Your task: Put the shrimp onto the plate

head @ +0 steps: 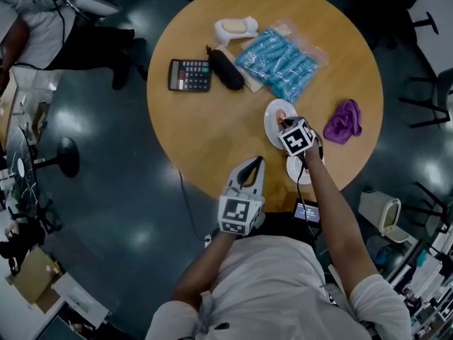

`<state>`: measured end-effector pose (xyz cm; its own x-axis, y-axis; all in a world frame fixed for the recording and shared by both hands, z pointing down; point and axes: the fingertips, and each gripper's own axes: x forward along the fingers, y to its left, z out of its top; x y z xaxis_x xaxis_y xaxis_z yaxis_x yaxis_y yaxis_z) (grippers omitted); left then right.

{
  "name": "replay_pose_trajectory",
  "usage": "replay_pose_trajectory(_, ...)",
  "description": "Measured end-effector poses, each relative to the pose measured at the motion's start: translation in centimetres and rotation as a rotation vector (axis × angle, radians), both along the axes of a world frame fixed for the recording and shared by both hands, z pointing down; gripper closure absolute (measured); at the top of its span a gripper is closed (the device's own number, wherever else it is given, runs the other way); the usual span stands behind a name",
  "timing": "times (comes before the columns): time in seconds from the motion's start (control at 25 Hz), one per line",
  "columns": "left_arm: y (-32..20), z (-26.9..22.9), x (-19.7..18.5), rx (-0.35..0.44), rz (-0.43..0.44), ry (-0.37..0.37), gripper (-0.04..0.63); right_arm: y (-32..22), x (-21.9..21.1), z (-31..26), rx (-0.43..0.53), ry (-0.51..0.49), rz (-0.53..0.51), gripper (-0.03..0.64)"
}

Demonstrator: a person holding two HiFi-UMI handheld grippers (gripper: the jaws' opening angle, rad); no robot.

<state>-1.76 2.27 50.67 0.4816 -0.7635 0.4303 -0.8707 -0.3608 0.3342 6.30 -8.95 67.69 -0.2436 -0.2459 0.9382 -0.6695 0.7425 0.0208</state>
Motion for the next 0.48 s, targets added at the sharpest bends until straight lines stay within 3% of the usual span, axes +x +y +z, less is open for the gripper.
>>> replay_pose_trajectory(0.24,0.1,-0.5,0.3,0.015,0.003,-0.002,0.588,0.7,1.9,-3.9,0.036,-0.099,0.089,0.555)
replay_pose_trajectory(0.36,0.5,-0.8,1.1,0.015,0.024,-0.004,0.588,2.1,5.4,-6.7,0.067,-0.156,0.178,0.555)
replay_pose_trajectory(0.48,0.7,-0.8,2.0,0.013,0.040,0.002,0.588,5.7,8.5,-6.9,0.037,-0.173,0.237,0.555)
